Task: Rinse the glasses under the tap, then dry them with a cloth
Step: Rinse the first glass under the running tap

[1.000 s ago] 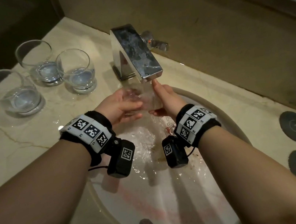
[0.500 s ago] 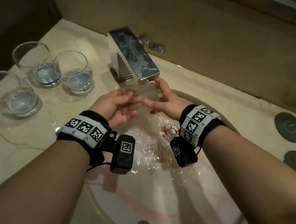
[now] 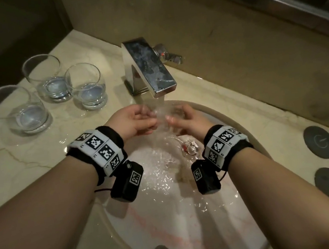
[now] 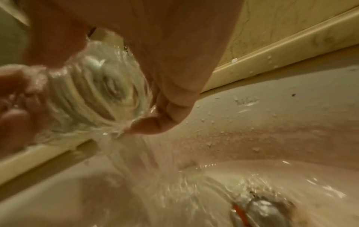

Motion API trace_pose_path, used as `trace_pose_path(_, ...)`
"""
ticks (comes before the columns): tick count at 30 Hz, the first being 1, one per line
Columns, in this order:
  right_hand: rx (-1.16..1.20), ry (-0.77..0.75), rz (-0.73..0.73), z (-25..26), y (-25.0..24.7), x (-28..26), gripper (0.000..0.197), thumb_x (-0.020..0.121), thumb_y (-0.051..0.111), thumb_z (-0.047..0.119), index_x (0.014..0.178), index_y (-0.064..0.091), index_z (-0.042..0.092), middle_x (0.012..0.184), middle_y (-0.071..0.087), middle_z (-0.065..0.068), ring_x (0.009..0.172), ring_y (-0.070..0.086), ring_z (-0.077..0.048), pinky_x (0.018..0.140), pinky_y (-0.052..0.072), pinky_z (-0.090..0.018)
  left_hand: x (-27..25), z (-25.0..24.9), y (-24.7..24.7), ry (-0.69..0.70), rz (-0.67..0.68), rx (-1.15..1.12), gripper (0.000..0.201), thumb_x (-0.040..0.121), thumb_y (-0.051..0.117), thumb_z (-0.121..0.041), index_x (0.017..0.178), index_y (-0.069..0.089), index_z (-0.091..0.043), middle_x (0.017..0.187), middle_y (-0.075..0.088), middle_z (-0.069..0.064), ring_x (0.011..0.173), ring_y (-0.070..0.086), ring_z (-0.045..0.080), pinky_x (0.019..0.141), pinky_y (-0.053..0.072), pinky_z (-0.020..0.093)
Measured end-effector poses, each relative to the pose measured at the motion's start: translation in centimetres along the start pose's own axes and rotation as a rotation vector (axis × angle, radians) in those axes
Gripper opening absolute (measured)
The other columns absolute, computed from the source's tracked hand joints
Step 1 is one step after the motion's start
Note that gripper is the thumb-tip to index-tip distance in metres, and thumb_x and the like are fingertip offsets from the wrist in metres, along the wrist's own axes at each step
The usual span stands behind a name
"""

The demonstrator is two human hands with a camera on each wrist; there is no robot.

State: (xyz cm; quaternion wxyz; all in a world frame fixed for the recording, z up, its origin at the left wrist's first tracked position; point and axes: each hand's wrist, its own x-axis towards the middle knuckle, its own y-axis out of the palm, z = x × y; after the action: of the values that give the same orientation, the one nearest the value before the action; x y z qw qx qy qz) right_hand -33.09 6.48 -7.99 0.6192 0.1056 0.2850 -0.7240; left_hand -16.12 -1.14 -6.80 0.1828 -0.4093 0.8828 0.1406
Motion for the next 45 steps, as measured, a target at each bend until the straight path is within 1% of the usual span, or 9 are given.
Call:
trace_pose_path(7,-0.254,-0.061,0.027,-0.3,0.3,-0.5,0.087,0.065,0.085,0.029,0.137,0.037,0.020,0.125,0.055,0.005,0.116,0.054,-0.016,0.090,0.044,-0.025,-0.3,-1.6,1.7,0.256,0.105,0.828,0.009,0.081,0.071,-0.017,0.087,0.069,-0.024,0.084,0.066,-0.011,0.079,0.060,0.005,0.077,0.045,0.016)
trace_pose_path(10,-0.216,-0.064,-0.051,-0.5,1.1,-0.1,0.085,0.065,0.085,0.030,0.135,0.039,0.020,0.122,0.055,0.005,0.112,0.054,-0.017,0.098,0.045,-0.036,-0.3,-1.7,1.5,0.326,-0.014,0.897,0.029,0.082,0.069,-0.021,0.110,0.065,-0.016,0.103,0.064,-0.004,0.089,0.055,0.006,0.078,0.039,0.011)
trace_pose_path(12,-0.174,-0.065,-0.086,-0.6,1.2,-0.1,0.080,0.068,0.083,0.030,0.133,0.038,0.022,0.122,0.053,0.006,0.111,0.053,-0.016,0.096,0.043,-0.033,-0.1,-1.4,0.7,0.361,-0.169,0.915,0.053,0.078,0.073,-0.031,0.123,0.054,-0.012,0.119,0.054,0.003,0.106,0.051,0.015,0.092,0.043,0.025)
trace_pose_path(18,-0.052,-0.103,-0.090,-1.1,1.8,-0.2,0.084,0.070,0.083,0.020,0.138,0.035,0.023,0.117,0.052,0.011,0.108,0.053,-0.009,0.087,0.041,-0.021,-0.4,0.2,-0.8,0.214,-0.287,0.725,0.078,0.065,0.083,-0.033,0.129,0.040,-0.016,0.132,0.040,0.006,0.120,0.043,0.020,0.102,0.042,0.044)
trace_pose_path(26,-0.099,-0.172,-0.073,-0.9,2.0,0.4,0.079,0.069,0.083,0.017,0.134,0.040,0.023,0.121,0.058,0.007,0.105,0.055,-0.007,0.092,0.045,-0.021,-0.5,1.0,-0.5,0.190,-0.218,0.651,0.087,0.066,0.083,-0.027,0.136,0.033,-0.011,0.133,0.042,0.009,0.120,0.046,0.019,0.101,0.044,0.039)
trace_pose_path(32,-0.101,-0.189,-0.051,-1.1,1.4,0.3,0.078,0.070,0.082,0.012,0.134,0.038,0.023,0.107,0.055,0.013,0.087,0.049,0.012,0.065,0.037,0.004,-0.3,0.8,-0.2,0.190,-0.205,0.639,0.080,0.070,0.081,-0.024,0.134,0.035,-0.010,0.128,0.045,0.008,0.108,0.049,0.016,0.094,0.044,0.029)
trace_pose_path(37,-0.142,-0.184,-0.075,-1.1,1.2,0.0,0.080,0.064,0.086,0.020,0.130,0.042,0.025,0.126,0.052,0.001,0.111,0.054,-0.013,0.092,0.044,-0.025,-0.4,0.7,0.2,0.158,-0.219,0.672,0.072,0.076,0.076,-0.026,0.135,0.038,-0.008,0.125,0.045,0.005,0.103,0.050,0.013,0.089,0.042,0.024)
trace_pose_path(41,-0.224,-0.218,-0.127,-0.1,0.4,-0.5,0.087,0.060,0.088,0.022,0.132,0.041,0.023,0.122,0.041,0.005,0.112,0.049,-0.012,0.097,0.042,-0.025,-0.7,1.1,0.2,0.178,-0.177,0.696,0.043,0.087,0.063,-0.030,0.124,0.051,-0.014,0.122,0.048,0.003,0.108,0.053,0.016,0.097,0.044,0.034)
trace_pose_path(45,-0.217,-0.242,-0.157,1.3,0.2,-0.8,0.085,0.059,0.089,0.026,0.124,0.035,0.026,0.110,0.050,0.004,0.100,0.054,-0.013,0.085,0.046,-0.022,-0.5,2.7,1.0,0.011,-0.162,-0.030,0.025,0.102,0.034,-0.021,0.091,0.054,-0.009,0.087,0.061,0.010,0.073,0.065,0.014,0.071,0.054,0.026)
